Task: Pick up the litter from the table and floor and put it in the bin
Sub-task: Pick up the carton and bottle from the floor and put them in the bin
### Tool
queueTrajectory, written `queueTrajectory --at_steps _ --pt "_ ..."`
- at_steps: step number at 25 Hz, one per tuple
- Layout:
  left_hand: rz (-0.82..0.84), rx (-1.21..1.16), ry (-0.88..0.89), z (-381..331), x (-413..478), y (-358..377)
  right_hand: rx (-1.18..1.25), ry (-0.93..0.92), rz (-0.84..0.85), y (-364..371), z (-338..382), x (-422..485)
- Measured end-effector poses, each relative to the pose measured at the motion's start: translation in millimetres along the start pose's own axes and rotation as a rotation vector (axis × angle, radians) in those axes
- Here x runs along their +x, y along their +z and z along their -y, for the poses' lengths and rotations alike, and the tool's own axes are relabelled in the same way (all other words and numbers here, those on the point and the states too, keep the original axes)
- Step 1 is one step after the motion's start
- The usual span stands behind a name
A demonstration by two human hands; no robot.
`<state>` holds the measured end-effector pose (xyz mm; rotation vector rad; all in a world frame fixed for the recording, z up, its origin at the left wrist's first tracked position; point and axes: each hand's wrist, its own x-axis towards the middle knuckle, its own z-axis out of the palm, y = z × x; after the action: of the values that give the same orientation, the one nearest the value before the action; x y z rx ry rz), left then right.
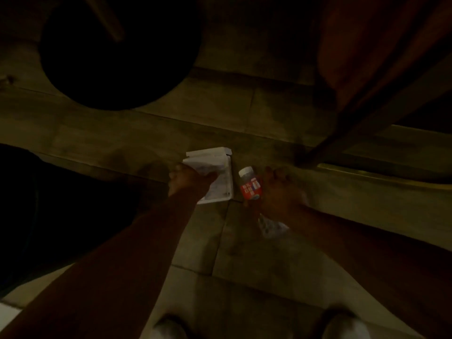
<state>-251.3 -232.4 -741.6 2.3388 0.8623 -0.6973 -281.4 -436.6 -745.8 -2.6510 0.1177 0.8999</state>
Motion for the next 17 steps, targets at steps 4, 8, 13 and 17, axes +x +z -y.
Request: queueTrajectory --at_steps 4,8,13,17 --pt "-0.008 0.001 0.080 10 48 14 -0.108 -0.098 0.021 6 -2 22" --pt "0.113 -0.011 0.216 1 74 10 0.067 -0.095 0.083 11 -2 25" --pt "0.048 -0.087 0.320 -5 74 -12 0.264 -0.115 0.075 1 -9 32" --pt "0.026 -0.331 0.259 10 22 -41 0.367 -0.013 0.124 -14 -12 -7"
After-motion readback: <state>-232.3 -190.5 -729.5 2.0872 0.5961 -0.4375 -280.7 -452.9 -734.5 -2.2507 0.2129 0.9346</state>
